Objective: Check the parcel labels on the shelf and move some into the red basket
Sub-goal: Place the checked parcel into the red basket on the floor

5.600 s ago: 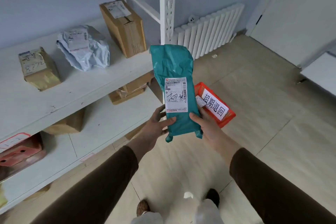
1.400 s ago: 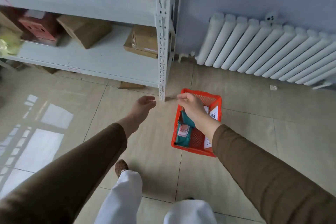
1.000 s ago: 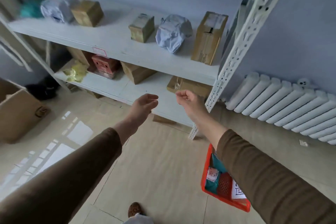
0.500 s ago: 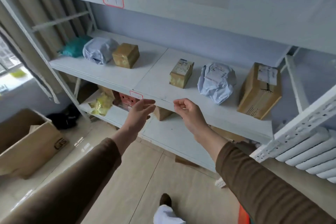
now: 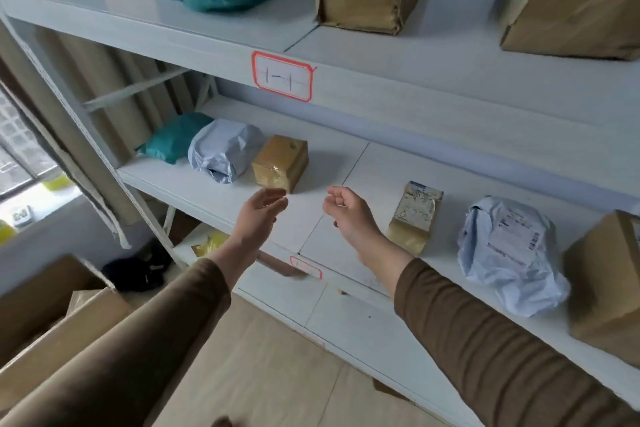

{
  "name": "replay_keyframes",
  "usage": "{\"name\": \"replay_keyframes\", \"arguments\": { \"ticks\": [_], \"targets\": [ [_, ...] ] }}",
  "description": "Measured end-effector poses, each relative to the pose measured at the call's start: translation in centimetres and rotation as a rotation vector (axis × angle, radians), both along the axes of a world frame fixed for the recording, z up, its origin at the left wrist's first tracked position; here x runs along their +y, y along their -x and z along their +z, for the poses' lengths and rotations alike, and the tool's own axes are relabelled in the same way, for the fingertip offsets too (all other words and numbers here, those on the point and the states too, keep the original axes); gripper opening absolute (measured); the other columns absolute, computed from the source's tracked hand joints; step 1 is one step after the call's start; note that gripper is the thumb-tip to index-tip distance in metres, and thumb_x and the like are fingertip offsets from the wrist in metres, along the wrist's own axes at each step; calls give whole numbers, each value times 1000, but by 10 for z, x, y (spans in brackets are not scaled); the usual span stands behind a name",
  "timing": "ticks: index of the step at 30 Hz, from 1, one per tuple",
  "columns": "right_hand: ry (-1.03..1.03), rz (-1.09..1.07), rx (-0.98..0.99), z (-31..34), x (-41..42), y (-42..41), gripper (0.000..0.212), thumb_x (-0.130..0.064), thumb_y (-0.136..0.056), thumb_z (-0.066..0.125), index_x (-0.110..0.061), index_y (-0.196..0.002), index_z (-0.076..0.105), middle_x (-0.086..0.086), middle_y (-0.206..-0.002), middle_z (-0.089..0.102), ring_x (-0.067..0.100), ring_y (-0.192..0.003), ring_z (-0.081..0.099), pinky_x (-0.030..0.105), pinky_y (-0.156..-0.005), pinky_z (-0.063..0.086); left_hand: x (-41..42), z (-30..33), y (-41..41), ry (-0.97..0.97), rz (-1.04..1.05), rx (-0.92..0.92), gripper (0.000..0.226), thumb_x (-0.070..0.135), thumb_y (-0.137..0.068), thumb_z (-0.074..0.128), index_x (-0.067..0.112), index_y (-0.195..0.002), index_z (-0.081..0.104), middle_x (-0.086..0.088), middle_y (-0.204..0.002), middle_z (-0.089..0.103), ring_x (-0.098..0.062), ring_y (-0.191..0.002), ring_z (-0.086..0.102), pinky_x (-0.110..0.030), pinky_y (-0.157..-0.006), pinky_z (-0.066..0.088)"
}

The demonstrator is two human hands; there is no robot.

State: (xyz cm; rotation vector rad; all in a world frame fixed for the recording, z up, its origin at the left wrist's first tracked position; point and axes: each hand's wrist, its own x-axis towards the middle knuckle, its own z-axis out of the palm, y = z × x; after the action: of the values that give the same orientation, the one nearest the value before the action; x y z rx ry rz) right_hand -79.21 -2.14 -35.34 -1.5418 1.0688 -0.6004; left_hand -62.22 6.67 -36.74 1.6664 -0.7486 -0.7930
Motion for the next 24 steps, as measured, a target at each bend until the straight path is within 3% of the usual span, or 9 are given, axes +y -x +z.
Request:
{"name": "replay_keyframes", "arguments": {
  "ticks": [4, 8, 11, 13, 16, 19, 24],
  "targets": [
    [-71, -29, -5, -7, -34, -73, 49, -18, -101, 59, -11, -149, 48, 6, -137, 60, 19, -125, 57, 34, -104, 44, -45, -10, -68, -31, -24, -14, 41, 16, -100, 66, 12, -141, 60, -10, -140, 61, -27, -132, 56, -35, -107, 43],
    [-171, -125, 15, -8, -56, -142, 52, -14, -104, 55, -2, -153, 41, 12, -150, 52, 24, -129, 54, 26, -93, 39, -93, -27, -134, -109, -71, 25, 62, 16, -100, 65, 12, -157, 41, -11, -156, 47, -29, -143, 46, -33, -109, 38],
    [-227, -221, 44, -9, -68, -177, 44, -14, -107, 50, -1, -149, 44, 16, -142, 55, 32, -133, 52, 27, -88, 39, -123, -33, -169, -169, -144, 77, 72, 19, -101, 64, 14, -163, 28, -10, -161, 41, -31, -146, 43, -41, -119, 36],
    [-275, -275, 42, -13, -76, -193, 46, -18, -108, 49, -5, -151, 42, 10, -131, 54, 32, -133, 51, 31, -93, 41, -142, -38, -189, -242, -215, 93, 73, 23, -103, 61, 15, -165, 23, -10, -162, 40, -32, -146, 41, -41, -119, 34],
    [-370, -316, 65, -25, -86, -210, 56, -34, -105, 55, -16, -155, 36, 5, -149, 48, 26, -129, 49, 34, -100, 42, -165, -49, -206, -331, -350, 105, 65, 31, -102, 60, 15, -160, 34, -8, -153, 51, -28, -134, 52, -41, -116, 38],
    [-446, -345, 22, -38, -88, -216, 46, -41, -103, 55, -28, -146, 46, 0, -150, 52, 22, -128, 50, 35, -101, 39, -168, -44, -205, -313, -412, 113, 28, 23, -109, 50, 13, -135, 52, -2, -123, 61, -17, -103, 57, -33, -96, 39],
    [-338, -504, -94, -33, -60, -209, 42, -43, -99, 63, -22, -131, 48, -2, -125, 61, 10, -100, 56, 31, -81, 42, -142, -40, -202, -149, -428, 159, 39, 30, -106, 55, 13, -140, 53, -9, -130, 65, -24, -118, 60, -31, -92, 40]
  ]
}}
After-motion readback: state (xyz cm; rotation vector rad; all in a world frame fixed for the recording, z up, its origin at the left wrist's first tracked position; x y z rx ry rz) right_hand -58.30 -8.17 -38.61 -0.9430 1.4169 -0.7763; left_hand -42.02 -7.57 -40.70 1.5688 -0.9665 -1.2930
